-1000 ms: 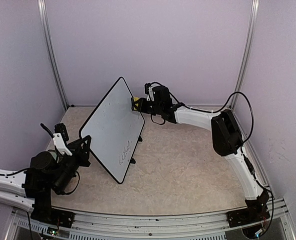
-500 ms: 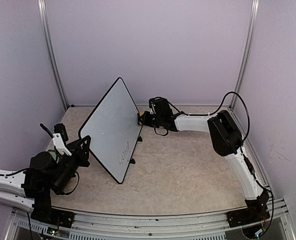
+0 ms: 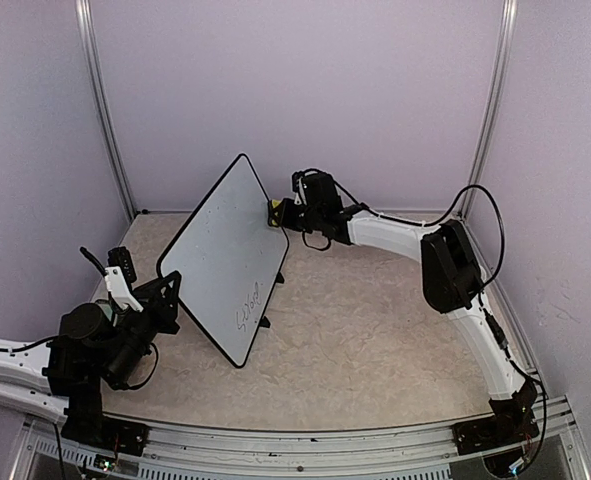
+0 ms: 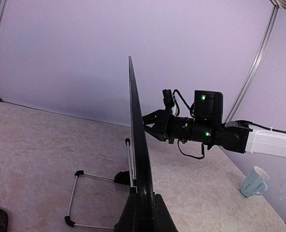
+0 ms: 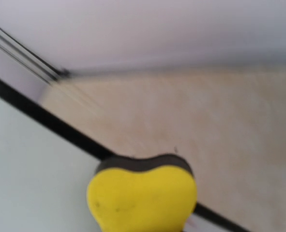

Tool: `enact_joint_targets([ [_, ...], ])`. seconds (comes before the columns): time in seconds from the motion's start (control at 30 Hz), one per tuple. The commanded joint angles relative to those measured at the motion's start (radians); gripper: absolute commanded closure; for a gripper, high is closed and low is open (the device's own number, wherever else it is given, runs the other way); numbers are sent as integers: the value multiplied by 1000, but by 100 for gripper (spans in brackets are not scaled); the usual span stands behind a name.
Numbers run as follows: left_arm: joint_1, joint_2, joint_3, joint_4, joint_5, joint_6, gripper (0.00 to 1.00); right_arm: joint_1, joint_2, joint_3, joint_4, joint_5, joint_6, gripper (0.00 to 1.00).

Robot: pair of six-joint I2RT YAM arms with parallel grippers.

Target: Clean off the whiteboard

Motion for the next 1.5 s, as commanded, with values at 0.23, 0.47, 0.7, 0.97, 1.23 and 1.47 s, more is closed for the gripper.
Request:
enact_joint_targets([
  [0.23,-40,9,6,35,182,-21,100,-5,64,5,-40,-25,6,100],
  [0.47,-39,7,12,29,180,-16,100,-3,16,-256,76,-38,55,100],
  [0.7,-40,34,21,38,187,-17,100,13,11,-250,99,-45,25,100],
  [0.97,-39,25,19,36,172,-24,100,102,-116,-332,254,-38,-44,100],
  [1.23,-38,57,24,60,146,-28,100,282,-215,-559,503,14,-115,100],
  [1.47,-39,22,20,47,135,-20,100,398,-265,-711,672,-12,-147,100],
])
